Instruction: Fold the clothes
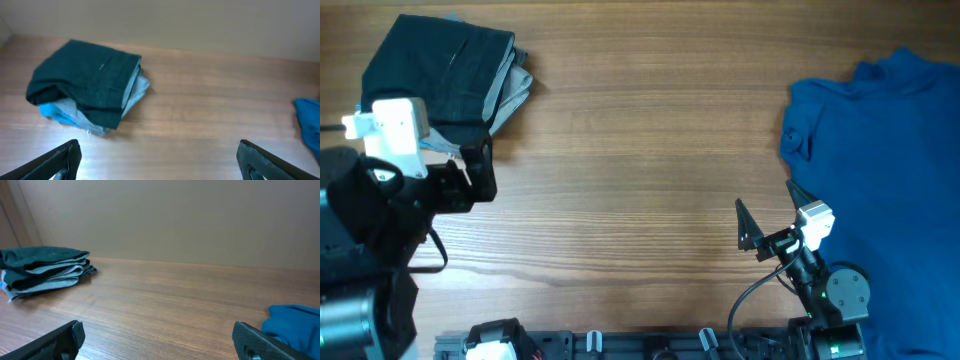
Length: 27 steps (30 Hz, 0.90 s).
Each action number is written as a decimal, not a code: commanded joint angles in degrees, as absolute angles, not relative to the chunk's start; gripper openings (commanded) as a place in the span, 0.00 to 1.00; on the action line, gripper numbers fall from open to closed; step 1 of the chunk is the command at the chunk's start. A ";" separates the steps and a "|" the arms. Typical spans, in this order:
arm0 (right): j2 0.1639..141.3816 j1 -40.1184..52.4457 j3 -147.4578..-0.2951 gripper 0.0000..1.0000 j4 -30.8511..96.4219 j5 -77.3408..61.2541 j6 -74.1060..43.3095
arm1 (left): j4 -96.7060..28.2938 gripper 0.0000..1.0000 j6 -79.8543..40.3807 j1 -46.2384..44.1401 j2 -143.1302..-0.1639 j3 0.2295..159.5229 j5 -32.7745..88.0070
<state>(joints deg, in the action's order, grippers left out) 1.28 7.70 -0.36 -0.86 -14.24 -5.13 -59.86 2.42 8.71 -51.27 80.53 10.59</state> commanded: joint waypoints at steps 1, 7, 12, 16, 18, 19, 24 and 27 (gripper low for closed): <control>1.67 7.57 -0.32 1.00 -1.10 -13.26 -6.04 | -52.77 1.00 -3.81 8.36 -45.12 73.17 7.25; 1.67 7.57 -0.32 1.00 -1.08 -13.26 -6.04 | -34.13 1.00 -6.52 8.36 -27.57 48.05 8.56; 1.67 7.57 -0.32 1.00 -1.08 -13.26 -6.02 | -26.00 1.00 -6.52 8.36 -9.26 28.82 9.15; 1.67 7.57 -0.32 1.00 -1.08 -13.26 -6.04 | -21.15 1.00 -6.79 7.62 -0.08 19.11 9.39; 1.67 7.57 -0.32 1.00 -1.08 -13.26 -6.04 | -16.99 1.00 -6.94 7.60 -0.25 15.07 10.46; 1.67 7.57 -0.32 1.00 -1.08 -13.26 -6.02 | -14.83 1.00 -6.94 7.60 -0.19 13.06 10.70; 1.67 7.57 -0.32 1.00 -1.08 -13.26 -6.02 | -5.10 1.00 -6.94 7.60 -0.19 1.80 13.15; 1.67 7.57 -0.32 1.00 -1.08 -13.26 -6.02 | -3.05 1.00 -6.92 7.44 -0.19 0.34 13.47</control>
